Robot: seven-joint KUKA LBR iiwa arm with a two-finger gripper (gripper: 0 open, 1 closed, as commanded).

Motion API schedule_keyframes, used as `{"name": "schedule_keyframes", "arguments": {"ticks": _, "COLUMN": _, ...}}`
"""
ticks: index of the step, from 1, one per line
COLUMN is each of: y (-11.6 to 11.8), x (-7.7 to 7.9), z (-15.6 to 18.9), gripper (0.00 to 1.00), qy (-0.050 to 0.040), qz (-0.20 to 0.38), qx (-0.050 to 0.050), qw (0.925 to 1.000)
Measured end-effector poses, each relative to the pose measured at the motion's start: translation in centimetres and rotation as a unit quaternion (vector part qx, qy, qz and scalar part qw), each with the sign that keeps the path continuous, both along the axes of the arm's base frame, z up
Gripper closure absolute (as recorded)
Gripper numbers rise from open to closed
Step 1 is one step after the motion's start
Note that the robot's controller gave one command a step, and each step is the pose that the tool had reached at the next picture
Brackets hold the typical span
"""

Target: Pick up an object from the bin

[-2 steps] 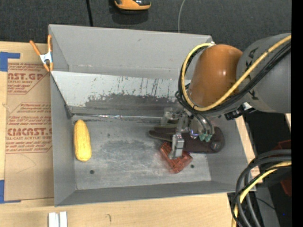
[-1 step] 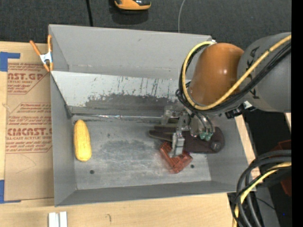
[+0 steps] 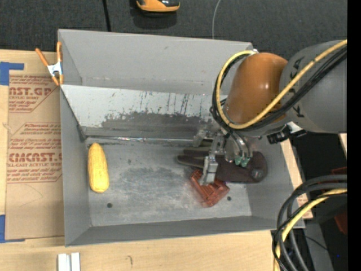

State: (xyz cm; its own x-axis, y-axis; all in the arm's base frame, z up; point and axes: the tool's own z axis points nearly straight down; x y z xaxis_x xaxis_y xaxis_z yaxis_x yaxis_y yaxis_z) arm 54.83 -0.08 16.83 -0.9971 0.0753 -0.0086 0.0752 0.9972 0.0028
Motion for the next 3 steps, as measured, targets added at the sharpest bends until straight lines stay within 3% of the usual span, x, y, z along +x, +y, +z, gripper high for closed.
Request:
{"name": "schedule_keyframes", "arguments": {"ticks": 1, "y": -1.77, "x": 2.9, "z": -4.53, "gripper": 0.0, "qy": 0.003, "qz": -0.085, "qx": 0.0, "qw": 0.9964}}
{"name": "schedule_keyframes", "arguments": {"ticks": 2, "y": -1.65, "x": 3.23, "z": -5.07, "gripper": 1.0, "qy": 0.0042, "qz": -0.053, "qx": -0.001, "qw": 0.9986}}
{"name": "schedule_keyframes", "arguments": {"ticks": 3, "y": -1.65, "x": 3.23, "z": -5.07, "gripper": 1.0, "qy": 0.0042, "qz": -0.053, "qx": -0.001, "qw": 0.9986}}
